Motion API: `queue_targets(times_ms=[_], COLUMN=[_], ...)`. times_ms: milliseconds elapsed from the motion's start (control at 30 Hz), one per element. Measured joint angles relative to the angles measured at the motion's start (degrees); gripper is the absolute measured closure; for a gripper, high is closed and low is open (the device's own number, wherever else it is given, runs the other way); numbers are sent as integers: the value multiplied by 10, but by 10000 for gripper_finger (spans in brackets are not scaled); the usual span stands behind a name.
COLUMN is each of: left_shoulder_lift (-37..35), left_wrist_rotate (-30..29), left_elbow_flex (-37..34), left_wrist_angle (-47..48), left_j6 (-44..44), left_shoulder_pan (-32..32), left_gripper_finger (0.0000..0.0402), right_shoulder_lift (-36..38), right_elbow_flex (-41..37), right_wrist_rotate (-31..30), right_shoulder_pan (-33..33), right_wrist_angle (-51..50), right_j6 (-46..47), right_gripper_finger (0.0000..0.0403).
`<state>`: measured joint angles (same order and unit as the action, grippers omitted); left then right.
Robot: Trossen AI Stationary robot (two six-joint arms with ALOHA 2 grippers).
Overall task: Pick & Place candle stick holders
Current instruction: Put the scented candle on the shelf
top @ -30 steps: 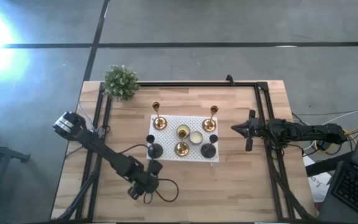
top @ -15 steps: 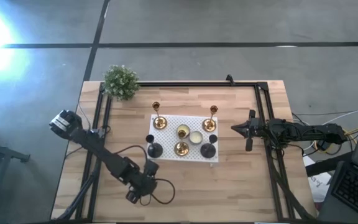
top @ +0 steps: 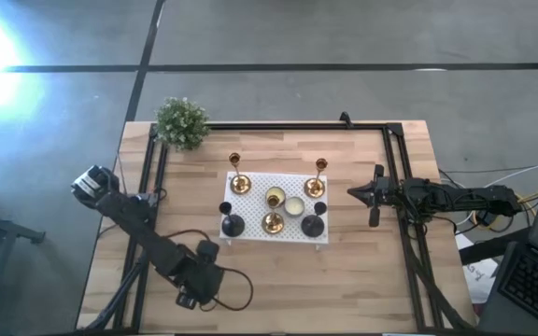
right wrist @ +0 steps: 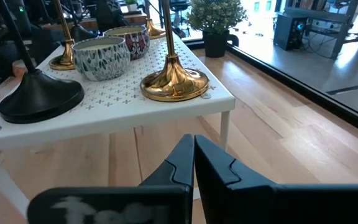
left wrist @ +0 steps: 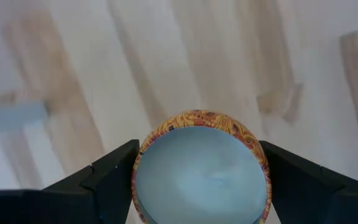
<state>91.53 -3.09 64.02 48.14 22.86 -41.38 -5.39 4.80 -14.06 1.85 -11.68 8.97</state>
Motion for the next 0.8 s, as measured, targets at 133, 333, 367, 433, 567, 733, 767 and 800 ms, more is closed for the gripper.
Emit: queue_targets(times_ms=[133,333,367,433,567,733,767,800], left_shoulder_lift=[-7,-60,-74,-104,-176,-267,-283,-298], left_wrist_rotate=[0,0,0,0,-18,-72,-82,-93], left_elbow_flex=[12,14,14,14,14,17,22,27], left_wrist_angle=[47,79,85,100,134,169,174,179], left_j6=[50,123,135,161,207,257,267,273], left_shoulder_pan=[-11,-16,-16,-16,-16,-6,-1,4], left_gripper_finger=[103,103,103,103,103,103,103,103], right_shoulder_lift=[0,0,0,0,0,0,0,0], right_elbow_flex=[0,0,0,0,0,0,0,0], right_wrist_rotate=[0,0,0,0,0,0,0,0], right_shoulder_pan=[0,0,0,0,0,0,0,0], right_wrist_angle=[0,0,0,0,0,0,0,0], right_j6=[0,0,0,0,0,0,0,0], right_gripper_finger=[394,394,394,394,394,394,394,394])
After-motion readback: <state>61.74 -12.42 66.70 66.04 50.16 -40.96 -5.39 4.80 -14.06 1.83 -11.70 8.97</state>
